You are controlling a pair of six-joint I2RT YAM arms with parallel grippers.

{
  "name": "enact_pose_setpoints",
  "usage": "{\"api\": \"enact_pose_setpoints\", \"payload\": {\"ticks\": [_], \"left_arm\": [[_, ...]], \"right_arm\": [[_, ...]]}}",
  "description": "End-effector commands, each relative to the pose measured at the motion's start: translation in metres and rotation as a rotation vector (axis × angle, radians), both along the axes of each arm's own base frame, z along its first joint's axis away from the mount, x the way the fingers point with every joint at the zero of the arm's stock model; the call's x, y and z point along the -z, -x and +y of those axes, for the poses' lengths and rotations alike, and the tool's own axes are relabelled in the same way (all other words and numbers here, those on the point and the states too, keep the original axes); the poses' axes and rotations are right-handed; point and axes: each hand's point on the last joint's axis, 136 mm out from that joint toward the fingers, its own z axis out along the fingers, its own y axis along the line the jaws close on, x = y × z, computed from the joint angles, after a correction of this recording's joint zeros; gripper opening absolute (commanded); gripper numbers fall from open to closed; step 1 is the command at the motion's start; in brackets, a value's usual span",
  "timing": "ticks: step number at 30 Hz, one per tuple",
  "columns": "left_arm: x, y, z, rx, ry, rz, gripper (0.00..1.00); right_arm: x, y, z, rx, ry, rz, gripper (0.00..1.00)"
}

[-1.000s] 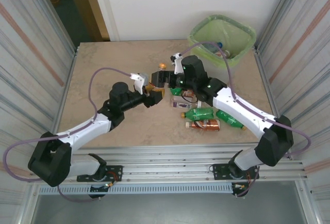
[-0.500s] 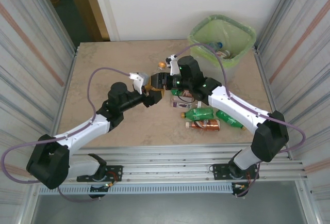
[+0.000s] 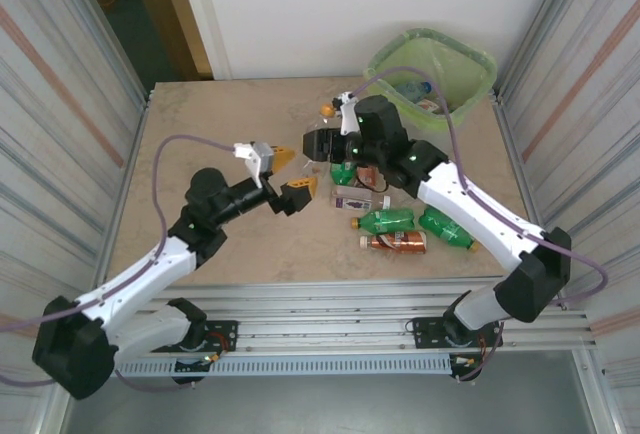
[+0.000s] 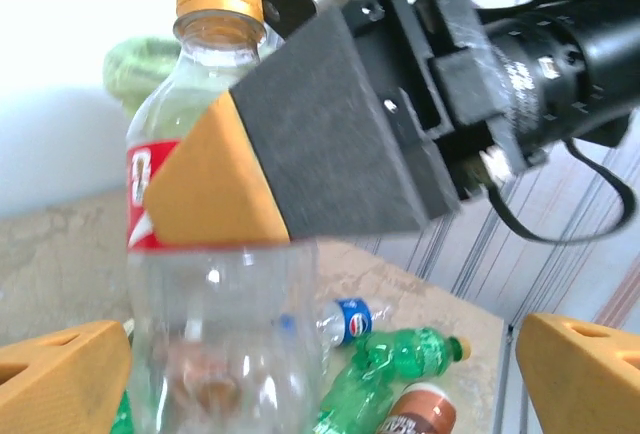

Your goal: Put the plastic bottles in the bin

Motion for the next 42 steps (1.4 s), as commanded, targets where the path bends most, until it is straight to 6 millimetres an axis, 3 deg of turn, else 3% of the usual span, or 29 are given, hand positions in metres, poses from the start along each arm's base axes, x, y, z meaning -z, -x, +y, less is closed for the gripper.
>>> {"api": "enact_pose_setpoints", "payload": {"ticks": [1,6,12,17,23,28,32,34,42], "left_arm": [[-0.004,0.011,0.011,-0.032,0.017,-0.076,0.99],[0.005,0.011,0.029,-0.125,0.024,-0.061,0.99],[0.022,0.011,0.037,-0.161,0.016,-0.004,0.99],[0.036,0.007,0.046,-0.213,0.044,0.048,0.99],[0.041,0.006,0.054,-0.254,0.052,0.063,0.99],[0.042,0.008,0.058,-0.269,0.051,0.054,0.99],[0.045,0.008,0.060,-0.281,0.041,0.060,0.99],[0.046,0.008,0.061,-0.284,0.040,0.064,0.99],[0.051,0.005,0.063,-0.305,0.030,0.084,0.99]], "right_arm": [[-0.046,0.000,-0.036,0.080,0.063,-0.138,0.43],[-0.082,-0.011,-0.073,0.167,0.078,-0.220,0.43],[-0.121,-0.028,-0.116,0.280,0.078,-0.324,0.44],[-0.131,-0.061,-0.165,0.427,0.095,-0.344,0.44],[-0.120,-0.107,-0.215,0.561,0.131,-0.302,0.44],[-0.101,-0.142,-0.240,0.623,0.158,-0.250,0.45],[-0.080,-0.167,-0.246,0.628,0.162,-0.205,0.45],[-0.080,-0.176,-0.248,0.631,0.162,-0.207,0.45],[-0.030,-0.209,-0.238,0.586,0.180,-0.100,0.49]]}}
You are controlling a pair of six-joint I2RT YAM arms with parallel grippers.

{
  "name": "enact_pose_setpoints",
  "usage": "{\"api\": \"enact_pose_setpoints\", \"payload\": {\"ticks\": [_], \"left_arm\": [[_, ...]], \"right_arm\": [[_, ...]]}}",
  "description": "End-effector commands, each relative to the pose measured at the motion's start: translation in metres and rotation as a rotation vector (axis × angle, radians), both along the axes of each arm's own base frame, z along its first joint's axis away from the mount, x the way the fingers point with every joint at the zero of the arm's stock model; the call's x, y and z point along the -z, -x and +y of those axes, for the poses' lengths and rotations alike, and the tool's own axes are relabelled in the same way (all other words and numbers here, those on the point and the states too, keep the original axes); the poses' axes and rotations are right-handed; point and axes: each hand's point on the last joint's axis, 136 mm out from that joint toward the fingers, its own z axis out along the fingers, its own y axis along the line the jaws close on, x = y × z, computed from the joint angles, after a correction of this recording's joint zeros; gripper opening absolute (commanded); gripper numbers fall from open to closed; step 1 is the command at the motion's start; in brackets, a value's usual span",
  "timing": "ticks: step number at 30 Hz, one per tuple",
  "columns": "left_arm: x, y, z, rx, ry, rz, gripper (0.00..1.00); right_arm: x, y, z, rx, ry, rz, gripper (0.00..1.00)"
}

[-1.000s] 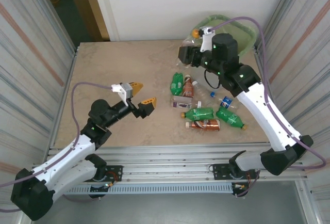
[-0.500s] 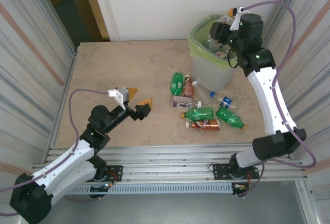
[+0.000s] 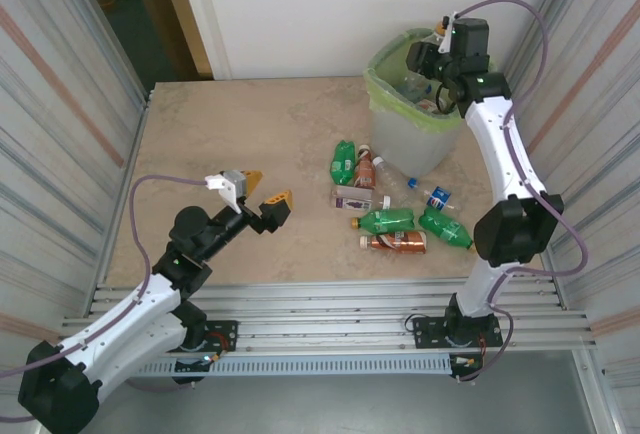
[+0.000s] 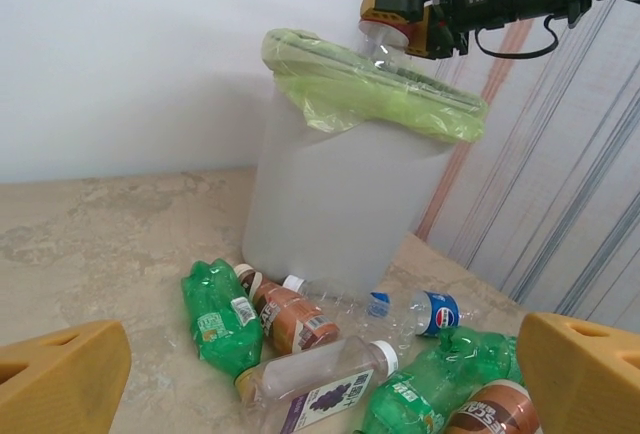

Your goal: Put the plastic bottles in the bin

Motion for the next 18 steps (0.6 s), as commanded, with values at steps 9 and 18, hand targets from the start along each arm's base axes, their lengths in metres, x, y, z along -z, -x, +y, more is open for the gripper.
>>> {"api": "enact_pose_setpoints", "payload": {"ticks": [9,18], "left_arm": [[0.007,-0.004,0.006,-0.045,-0.017,0.031,0.99],[0.015,-0.013,0.004,-0.063,-0.050,0.093,0.99]], "right_arm": [[0.046,-0.021,0.012,-0.042,-0.043,0.109,0.59],[0.045,-0.018,0.010,-0.036,-0.046,0.120,0.81]]}}
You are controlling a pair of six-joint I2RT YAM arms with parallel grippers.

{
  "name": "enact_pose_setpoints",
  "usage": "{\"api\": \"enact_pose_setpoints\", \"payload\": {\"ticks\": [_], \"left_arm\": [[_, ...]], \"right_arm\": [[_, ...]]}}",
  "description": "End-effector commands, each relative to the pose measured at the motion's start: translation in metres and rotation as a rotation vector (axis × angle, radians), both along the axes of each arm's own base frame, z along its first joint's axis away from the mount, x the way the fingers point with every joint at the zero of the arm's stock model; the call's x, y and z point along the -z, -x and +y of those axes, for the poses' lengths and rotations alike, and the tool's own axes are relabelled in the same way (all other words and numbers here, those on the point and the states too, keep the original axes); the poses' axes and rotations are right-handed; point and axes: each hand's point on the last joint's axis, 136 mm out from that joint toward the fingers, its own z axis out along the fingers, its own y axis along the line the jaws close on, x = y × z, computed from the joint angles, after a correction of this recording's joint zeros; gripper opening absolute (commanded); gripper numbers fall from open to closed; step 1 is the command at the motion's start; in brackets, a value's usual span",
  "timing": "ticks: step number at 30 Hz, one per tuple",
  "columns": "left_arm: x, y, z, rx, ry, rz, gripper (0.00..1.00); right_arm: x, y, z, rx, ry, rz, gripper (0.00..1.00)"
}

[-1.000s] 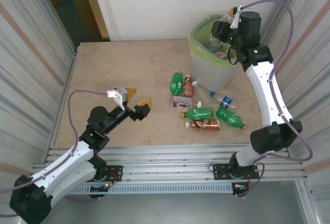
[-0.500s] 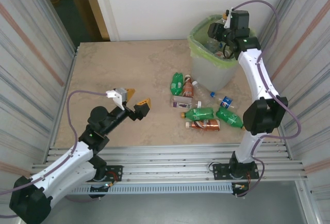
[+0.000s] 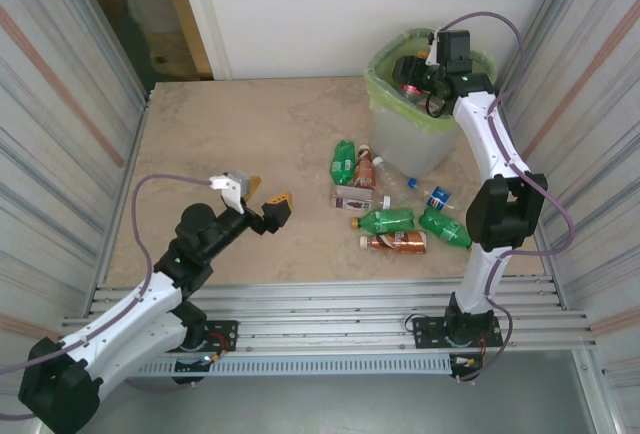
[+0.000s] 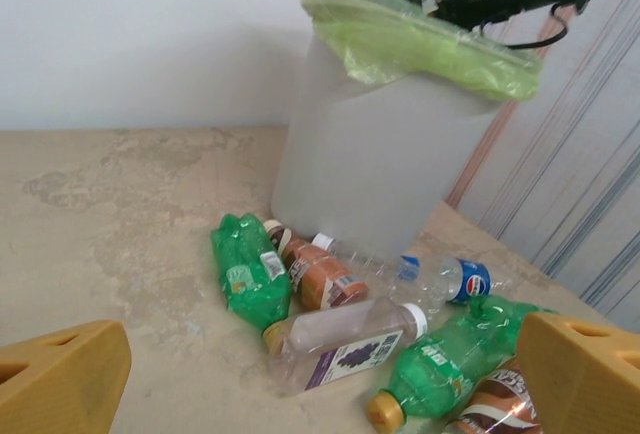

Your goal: Put the plastic bottles in the bin

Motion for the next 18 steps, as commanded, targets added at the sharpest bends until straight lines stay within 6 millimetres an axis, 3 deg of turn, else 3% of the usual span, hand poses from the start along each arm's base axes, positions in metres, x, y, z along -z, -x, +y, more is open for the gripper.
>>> {"api": "enact_pose_setpoints", "payload": {"ticks": [1,11,18], "left_arm": [[-0.012,-0.005,0.000,-0.021,0.007,0.004,0.99],[-0.001,-0.023,-0.005,-0.057,-0.043,0.093,0.99],[0.012,-0.058,-0.017,-0.110,-0.155,0.207,0.99]], "right_arm": [[-0.026,0.003,-0.003,-0.001,-0.013,-0.042,0.82],[-0.077,0.034,-0.013,0.016,0.021,-0.124,0.85],[-0.110,0.078,-0.032,0.072,0.079,-0.163,0.91]]}}
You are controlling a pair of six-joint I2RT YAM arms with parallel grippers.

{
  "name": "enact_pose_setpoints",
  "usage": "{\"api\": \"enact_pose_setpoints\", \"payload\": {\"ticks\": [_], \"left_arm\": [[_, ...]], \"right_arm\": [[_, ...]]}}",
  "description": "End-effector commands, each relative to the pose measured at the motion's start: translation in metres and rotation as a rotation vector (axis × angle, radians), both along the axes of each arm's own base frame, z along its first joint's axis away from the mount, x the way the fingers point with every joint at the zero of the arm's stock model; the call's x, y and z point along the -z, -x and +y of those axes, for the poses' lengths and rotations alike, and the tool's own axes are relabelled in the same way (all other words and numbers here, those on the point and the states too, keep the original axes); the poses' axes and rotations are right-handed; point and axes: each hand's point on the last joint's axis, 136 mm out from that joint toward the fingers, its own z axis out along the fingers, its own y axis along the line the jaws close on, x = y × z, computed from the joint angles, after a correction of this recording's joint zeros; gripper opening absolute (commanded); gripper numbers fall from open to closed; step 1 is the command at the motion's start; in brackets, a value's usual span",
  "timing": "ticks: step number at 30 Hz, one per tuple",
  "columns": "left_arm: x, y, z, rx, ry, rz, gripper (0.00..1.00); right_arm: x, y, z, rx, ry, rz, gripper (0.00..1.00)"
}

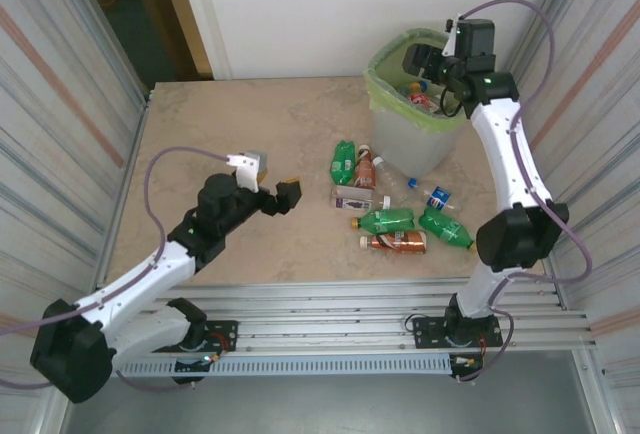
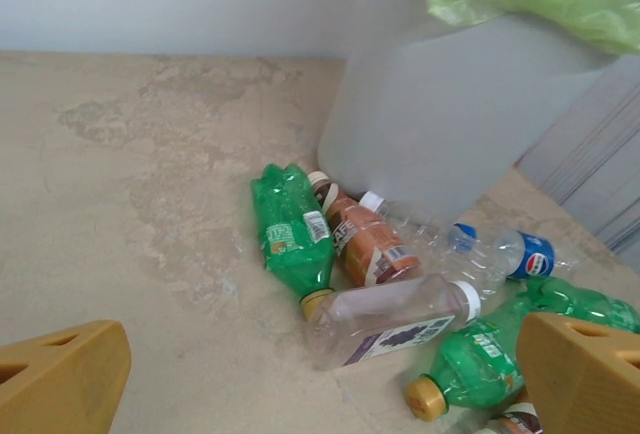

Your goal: Put the plastic bottles in the bin

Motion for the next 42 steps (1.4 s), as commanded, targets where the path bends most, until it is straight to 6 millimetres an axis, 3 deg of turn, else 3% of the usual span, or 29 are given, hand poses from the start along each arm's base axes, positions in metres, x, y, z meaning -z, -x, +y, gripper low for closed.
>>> {"api": "enact_pose_setpoints", "payload": {"ticks": [1,2,3,8,13,21,27,29,42], "left_arm": [[0.000,-0.020,-0.003,-0.045,-0.053,0.045,0.99],[0.003,-0.025,-0.007,-0.049,-0.066,0.064,0.99],[0.008,-0.032,-0.010,-0.050,-0.083,0.092,0.99],[0.029,-0.064,-0.031,-0.046,-0.146,0.191,0.99],[0.057,-0.094,-0.053,-0.022,-0.208,0.273,0.99],[0.108,-0.137,-0.087,0.019,-0.316,0.409,0.97],[0.132,-0.153,-0.109,0.066,-0.342,0.472,0.96],[0.148,-0.156,-0.113,0.077,-0.360,0.501,0.96],[0.175,-0.167,-0.134,0.126,-0.399,0.544,0.98]], "right_arm": [[-0.031,0.037,-0.018,0.050,0.056,-0.044,0.92],[-0.036,0.045,-0.021,0.062,0.061,-0.052,0.93],[-0.024,0.053,-0.026,0.079,0.074,-0.022,0.94],[-0.014,0.099,-0.048,0.174,0.102,-0.006,1.00],[0.013,0.148,-0.069,0.277,0.109,0.033,0.98],[0.045,0.207,-0.081,0.340,0.059,0.058,0.98],[0.061,0.228,-0.087,0.368,0.066,0.089,0.98],[0.064,0.231,-0.087,0.369,0.067,0.098,0.98],[0.071,0.239,-0.085,0.364,0.045,0.111,0.98]]}}
